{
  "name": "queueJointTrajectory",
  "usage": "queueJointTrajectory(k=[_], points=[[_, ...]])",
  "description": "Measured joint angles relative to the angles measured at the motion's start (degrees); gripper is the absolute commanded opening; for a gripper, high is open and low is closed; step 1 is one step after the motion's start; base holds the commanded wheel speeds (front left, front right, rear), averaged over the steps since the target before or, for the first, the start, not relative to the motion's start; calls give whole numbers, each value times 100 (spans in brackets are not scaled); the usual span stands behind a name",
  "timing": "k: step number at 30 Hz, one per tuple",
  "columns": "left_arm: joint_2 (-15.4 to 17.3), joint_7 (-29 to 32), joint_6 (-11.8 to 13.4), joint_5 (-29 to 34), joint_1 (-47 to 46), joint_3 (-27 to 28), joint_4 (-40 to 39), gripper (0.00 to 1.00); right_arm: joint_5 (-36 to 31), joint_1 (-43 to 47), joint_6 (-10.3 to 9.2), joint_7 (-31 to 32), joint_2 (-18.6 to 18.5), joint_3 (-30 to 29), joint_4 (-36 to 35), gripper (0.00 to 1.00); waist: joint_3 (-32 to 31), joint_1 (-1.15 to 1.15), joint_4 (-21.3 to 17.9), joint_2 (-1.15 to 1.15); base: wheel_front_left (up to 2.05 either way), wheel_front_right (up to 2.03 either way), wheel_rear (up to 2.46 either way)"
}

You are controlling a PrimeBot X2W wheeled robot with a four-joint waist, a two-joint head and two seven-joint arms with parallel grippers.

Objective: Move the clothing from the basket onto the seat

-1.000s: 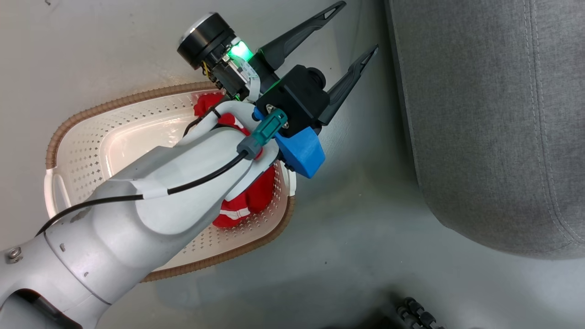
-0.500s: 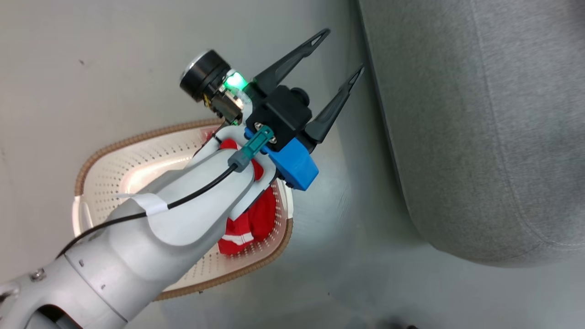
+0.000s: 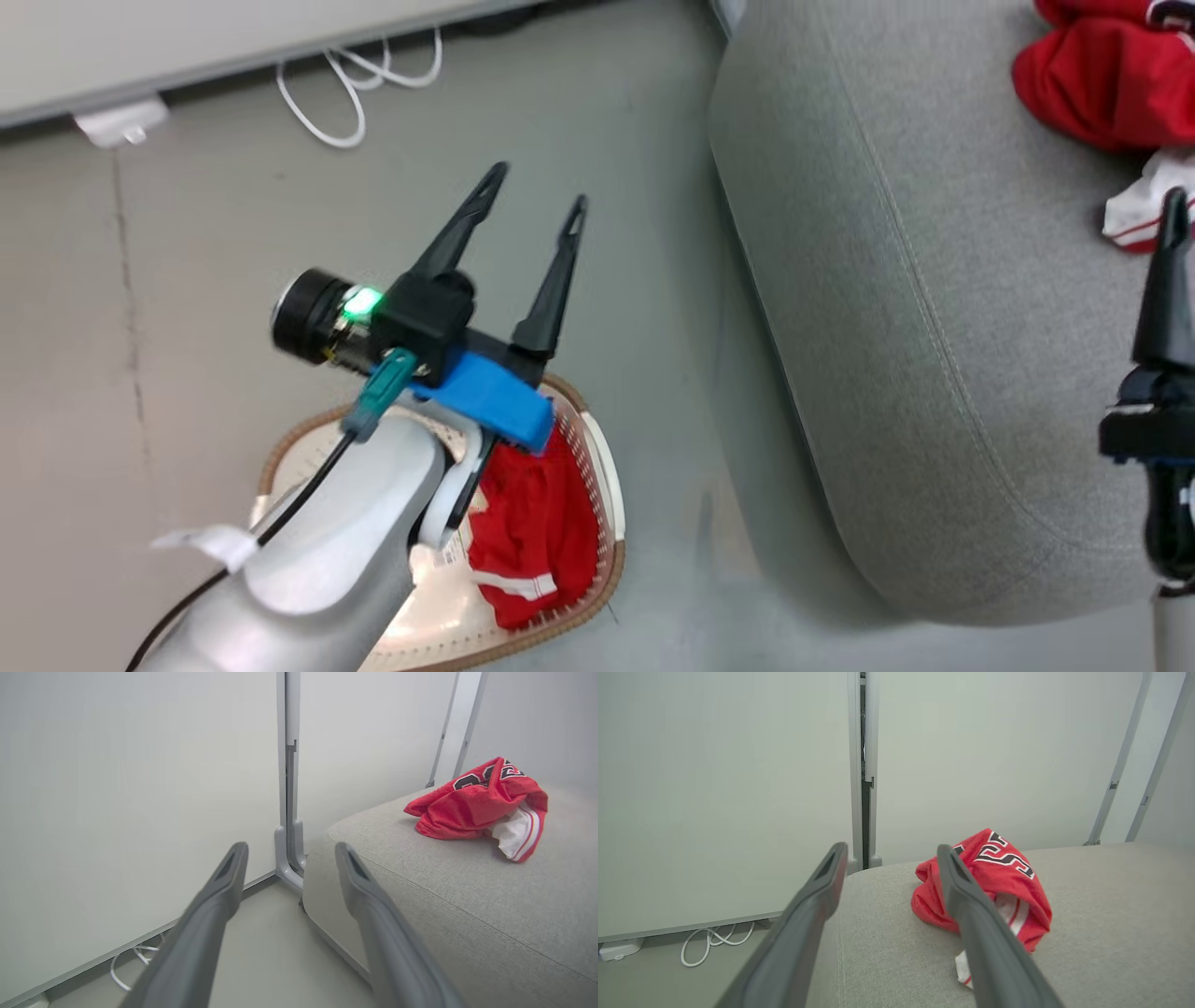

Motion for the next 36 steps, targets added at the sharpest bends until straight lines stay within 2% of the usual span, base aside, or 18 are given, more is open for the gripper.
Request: queueJointTrajectory(k=[6, 12, 16, 27, 36], points=[[-99, 0, -8, 405, 951, 1018, -320, 100, 9, 537, -1, -2, 202, 416, -370, 100, -624, -1, 275, 0, 0, 0, 0], [-266, -1, -159, 845, 1702, 1903, -544, 100, -19, 1011, -1, -2, 376, 613, -534, 100, -1104, 0, 664, 0, 0, 0, 0], [-401, -1, -385, 1161, 2274, 2520, -715, 100, -102, 1263, -1, -2, 450, 723, -481, 100, -1466, 0, 920, 0, 0, 0, 0], [-719, -5, -814, 1704, 3373, 3529, -873, 100, -145, 1778, -1, -2, 619, 914, -216, 100, -2077, 0, 1241, 0, 0, 0, 0], [-1011, -5, -1122, 1968, 3771, 3933, -795, 100, -260, 2042, -1, -3, 726, 1129, -135, 100, -2273, 0, 1345, 0, 0, 0, 0]])
